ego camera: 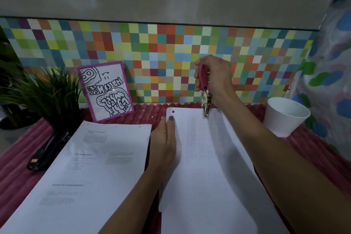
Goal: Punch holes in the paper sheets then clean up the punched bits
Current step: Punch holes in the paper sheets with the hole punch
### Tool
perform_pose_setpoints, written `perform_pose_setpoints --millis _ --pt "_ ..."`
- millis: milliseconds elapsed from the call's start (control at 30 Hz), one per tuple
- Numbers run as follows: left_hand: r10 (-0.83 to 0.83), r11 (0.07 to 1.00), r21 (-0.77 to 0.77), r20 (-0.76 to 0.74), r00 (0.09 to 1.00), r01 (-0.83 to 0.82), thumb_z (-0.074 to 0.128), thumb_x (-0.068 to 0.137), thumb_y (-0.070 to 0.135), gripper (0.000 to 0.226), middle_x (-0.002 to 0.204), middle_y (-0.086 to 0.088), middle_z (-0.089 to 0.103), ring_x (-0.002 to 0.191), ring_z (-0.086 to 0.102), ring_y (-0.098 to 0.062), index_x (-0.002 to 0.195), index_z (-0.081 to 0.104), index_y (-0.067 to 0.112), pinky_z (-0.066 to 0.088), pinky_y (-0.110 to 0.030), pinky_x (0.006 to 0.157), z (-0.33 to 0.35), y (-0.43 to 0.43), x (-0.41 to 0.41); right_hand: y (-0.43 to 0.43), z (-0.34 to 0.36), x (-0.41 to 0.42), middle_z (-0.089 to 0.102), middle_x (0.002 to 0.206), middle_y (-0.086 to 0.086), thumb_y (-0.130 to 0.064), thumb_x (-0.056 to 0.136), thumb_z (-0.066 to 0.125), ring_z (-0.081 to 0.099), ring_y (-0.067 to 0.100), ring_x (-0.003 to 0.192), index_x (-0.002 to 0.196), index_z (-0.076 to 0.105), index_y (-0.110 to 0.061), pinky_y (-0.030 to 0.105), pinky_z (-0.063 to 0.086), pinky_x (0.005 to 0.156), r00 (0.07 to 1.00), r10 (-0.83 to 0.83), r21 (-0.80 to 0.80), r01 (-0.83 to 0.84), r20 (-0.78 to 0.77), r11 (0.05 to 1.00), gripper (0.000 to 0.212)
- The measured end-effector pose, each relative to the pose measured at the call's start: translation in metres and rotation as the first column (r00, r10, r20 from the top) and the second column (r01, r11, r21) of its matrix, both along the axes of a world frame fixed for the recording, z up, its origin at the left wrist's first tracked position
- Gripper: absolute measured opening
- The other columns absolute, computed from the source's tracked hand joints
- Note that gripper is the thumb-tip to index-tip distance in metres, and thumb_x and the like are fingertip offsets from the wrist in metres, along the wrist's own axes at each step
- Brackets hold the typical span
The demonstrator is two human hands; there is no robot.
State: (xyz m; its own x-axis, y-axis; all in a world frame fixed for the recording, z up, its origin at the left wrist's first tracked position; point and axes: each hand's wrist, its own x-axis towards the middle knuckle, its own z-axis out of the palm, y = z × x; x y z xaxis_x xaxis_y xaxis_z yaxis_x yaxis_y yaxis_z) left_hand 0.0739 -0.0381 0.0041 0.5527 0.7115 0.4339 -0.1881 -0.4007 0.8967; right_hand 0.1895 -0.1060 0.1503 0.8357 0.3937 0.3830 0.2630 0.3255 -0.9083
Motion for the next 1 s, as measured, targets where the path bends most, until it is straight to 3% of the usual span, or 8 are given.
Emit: perform_pose_setpoints --millis 267,600,700,767,800,867,933,1000 --pt "-0.034 0.999 -0.020 0.001 0.999 0.034 0.041 0.101 0.028 0.024 0.076 0.004 0.063 0.072 0.063 -0.007 0.094 0.062 0.017 0.051 -0.021 0.066 0.001 0.000 -0.001 0.000 -0.005 0.002 0.052 0.052 0.013 -0.011 0.079 0.045 0.042 0.023 0.038 0.063 0.058 -0.007 0.026 0.038 0.038 0.999 -0.039 0.088 0.037 0.022 0.995 0.021" --pt "-0.022 0.998 -0.060 -0.005 1.000 0.022 0.044 0.099 0.027 0.026 0.061 0.014 0.050 0.056 0.054 -0.002 0.080 0.056 0.015 0.038 -0.008 0.054 0.003 -0.004 -0.003 0.004 -0.010 0.003 0.047 0.052 0.012 -0.006 0.084 0.044 0.037 0.021 0.037 0.059 0.051 -0.008 0.027 0.033 0.040 0.991 -0.130 0.084 0.128 0.022 0.988 0.026" --pt "-0.044 0.999 0.019 -0.050 0.998 0.045 0.045 0.100 0.032 0.029 0.077 0.005 0.058 0.067 0.056 -0.003 0.101 0.058 0.006 0.045 -0.021 0.065 0.016 -0.003 -0.008 0.003 -0.015 0.006 0.047 0.054 0.013 -0.005 0.084 0.045 0.037 0.021 0.036 0.063 0.050 -0.006 0.027 0.033 0.040 0.991 -0.136 0.048 0.135 0.018 0.990 0.022" --pt "-0.026 0.985 0.169 -0.056 0.998 0.035 0.049 0.096 0.040 0.034 0.112 0.006 0.062 0.099 0.057 -0.001 0.122 0.050 0.018 0.048 -0.023 0.088 0.034 -0.002 -0.011 0.002 -0.019 0.006 0.047 0.056 0.016 -0.005 0.083 0.045 0.037 0.021 0.035 0.066 0.052 -0.001 0.027 0.032 0.040 0.992 -0.127 0.021 0.127 0.024 0.992 0.019" --pt "0.012 0.950 0.310 -0.106 0.994 0.022 0.052 0.094 0.041 0.042 0.127 0.009 0.055 0.115 0.051 -0.004 0.131 0.044 0.022 0.042 -0.028 0.102 0.045 -0.001 -0.010 0.001 -0.020 0.006 0.047 0.057 0.017 -0.006 0.083 0.045 0.036 0.021 0.036 0.067 0.052 0.002 0.027 0.032 0.040 0.992 -0.123 0.009 0.123 0.030 0.992 0.019" --pt "0.146 0.780 0.620 -0.313 0.939 0.085 0.052 0.094 0.040 0.047 0.137 0.008 0.050 0.129 0.044 -0.011 0.137 0.040 0.025 0.019 -0.048 0.117 0.066 -0.001 -0.005 0.002 -0.022 0.004 0.047 0.058 0.020 -0.009 0.081 0.045 0.035 0.022 0.037 0.068 0.050 0.010 0.027 0.032 0.038 0.992 -0.113 -0.002 0.113 0.050 0.994 0.024" --pt "0.252 0.621 0.746 -0.479 0.841 0.239 0.050 0.093 0.039 0.036 0.125 0.009 0.061 0.123 0.052 -0.014 0.127 0.052 0.030 0.002 -0.062 0.117 0.080 -0.006 0.001 0.002 -0.023 0.001 0.047 0.058 0.020 -0.009 0.081 0.045 0.036 0.023 0.039 0.068 0.048 0.013 0.026 0.033 0.039 0.993 -0.100 -0.003 0.101 0.069 0.995 0.026" --pt "0.289 0.549 0.778 -0.520 0.804 0.305 0.050 0.091 0.037 0.025 0.109 0.011 0.068 0.111 0.060 -0.015 0.114 0.060 0.033 0.002 -0.065 0.115 0.082 -0.010 0.006 0.002 -0.023 -0.003 0.047 0.057 0.020 -0.004 0.083 0.044 0.037 0.023 0.040 0.068 0.049 0.013 0.026 0.033 0.039 0.992 -0.091 -0.004 0.092 0.085 0.996 0.023"
